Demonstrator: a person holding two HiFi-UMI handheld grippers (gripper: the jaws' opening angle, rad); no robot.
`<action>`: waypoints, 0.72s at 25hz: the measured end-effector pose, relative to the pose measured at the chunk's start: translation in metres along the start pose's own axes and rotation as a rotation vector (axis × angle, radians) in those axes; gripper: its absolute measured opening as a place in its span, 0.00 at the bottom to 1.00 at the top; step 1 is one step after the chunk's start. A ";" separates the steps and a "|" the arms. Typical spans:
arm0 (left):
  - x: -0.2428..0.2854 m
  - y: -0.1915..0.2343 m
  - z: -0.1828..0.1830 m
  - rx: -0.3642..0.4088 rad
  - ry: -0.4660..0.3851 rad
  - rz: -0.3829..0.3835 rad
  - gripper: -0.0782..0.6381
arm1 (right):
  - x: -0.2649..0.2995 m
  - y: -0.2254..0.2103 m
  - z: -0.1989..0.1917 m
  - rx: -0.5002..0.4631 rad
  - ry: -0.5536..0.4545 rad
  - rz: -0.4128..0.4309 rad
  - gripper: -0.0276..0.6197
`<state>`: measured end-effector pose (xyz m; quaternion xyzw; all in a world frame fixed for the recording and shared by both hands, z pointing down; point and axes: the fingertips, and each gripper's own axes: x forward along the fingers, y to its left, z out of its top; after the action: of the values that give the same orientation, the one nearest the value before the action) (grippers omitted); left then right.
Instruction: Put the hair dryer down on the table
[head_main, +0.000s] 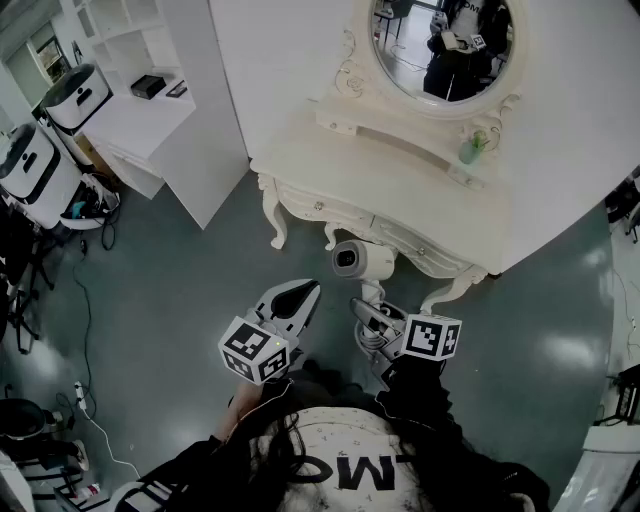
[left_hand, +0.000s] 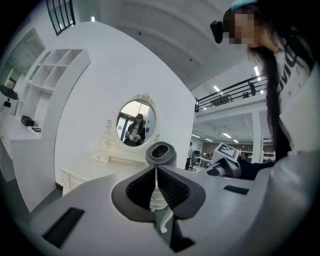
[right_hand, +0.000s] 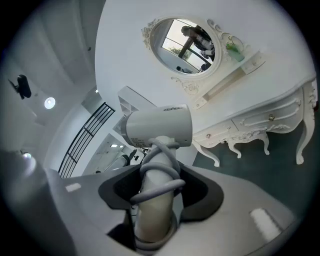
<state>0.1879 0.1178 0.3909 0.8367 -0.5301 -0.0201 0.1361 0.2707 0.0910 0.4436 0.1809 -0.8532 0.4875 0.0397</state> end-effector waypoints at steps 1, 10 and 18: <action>0.000 0.001 0.000 -0.001 0.000 0.000 0.11 | 0.001 0.000 0.000 -0.001 0.000 -0.001 0.40; -0.003 0.025 0.001 -0.002 0.000 -0.005 0.11 | 0.024 0.000 0.004 0.009 -0.006 -0.001 0.40; -0.018 0.050 0.001 0.002 0.012 -0.015 0.11 | 0.051 0.010 -0.005 0.019 -0.009 -0.001 0.40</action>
<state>0.1359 0.1135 0.4007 0.8409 -0.5230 -0.0154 0.1382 0.2194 0.0861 0.4508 0.1837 -0.8487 0.4946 0.0346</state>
